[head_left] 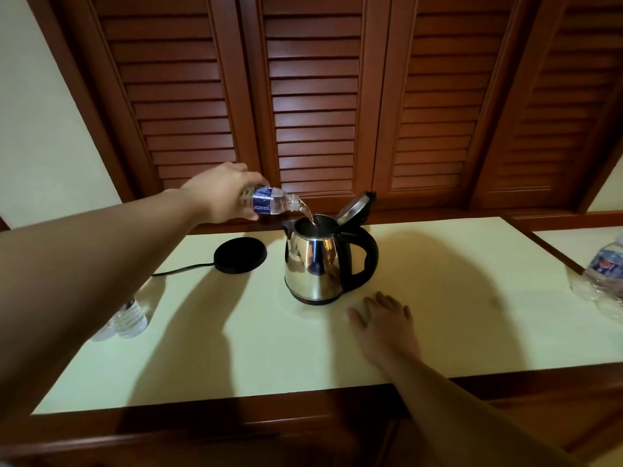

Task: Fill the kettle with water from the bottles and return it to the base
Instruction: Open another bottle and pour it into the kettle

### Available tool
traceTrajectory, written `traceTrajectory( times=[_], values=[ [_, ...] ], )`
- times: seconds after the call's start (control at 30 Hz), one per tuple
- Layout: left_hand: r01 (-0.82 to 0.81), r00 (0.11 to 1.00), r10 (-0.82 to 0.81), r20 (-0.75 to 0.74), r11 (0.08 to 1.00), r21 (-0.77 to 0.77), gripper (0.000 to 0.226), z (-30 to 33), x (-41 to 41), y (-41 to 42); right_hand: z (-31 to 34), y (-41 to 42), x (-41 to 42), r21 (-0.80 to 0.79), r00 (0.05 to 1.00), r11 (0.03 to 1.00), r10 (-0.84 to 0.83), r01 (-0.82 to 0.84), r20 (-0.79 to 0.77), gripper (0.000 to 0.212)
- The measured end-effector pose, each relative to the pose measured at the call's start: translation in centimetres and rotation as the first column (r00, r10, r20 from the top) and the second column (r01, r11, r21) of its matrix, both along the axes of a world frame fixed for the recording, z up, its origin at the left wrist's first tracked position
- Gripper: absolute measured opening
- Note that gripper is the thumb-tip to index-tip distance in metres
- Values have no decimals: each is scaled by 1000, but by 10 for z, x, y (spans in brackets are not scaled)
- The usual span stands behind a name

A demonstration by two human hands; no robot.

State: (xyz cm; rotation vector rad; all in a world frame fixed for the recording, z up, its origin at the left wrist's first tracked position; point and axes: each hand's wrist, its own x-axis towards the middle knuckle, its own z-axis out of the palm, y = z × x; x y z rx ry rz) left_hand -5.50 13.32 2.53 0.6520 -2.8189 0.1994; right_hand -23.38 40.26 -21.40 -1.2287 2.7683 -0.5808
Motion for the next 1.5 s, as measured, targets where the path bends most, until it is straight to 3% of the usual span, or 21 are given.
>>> traceTrajectory(
  times=[0.87,1.07,1.5],
  values=[
    [40,986,-27,165,996,-78,72,26,-17,15,5,2,3,-28,1000,1000,-6,6,25,61],
    [107,978,-96,187,993,-51,54,31,-30,13,10,3,4,-25,1000,1000,-1,2,27,57],
    [197,941,-133,312,963,-184,50,43,-57,20,9,1,4,-56,1000,998,-1,0,-22,54]
  ],
)
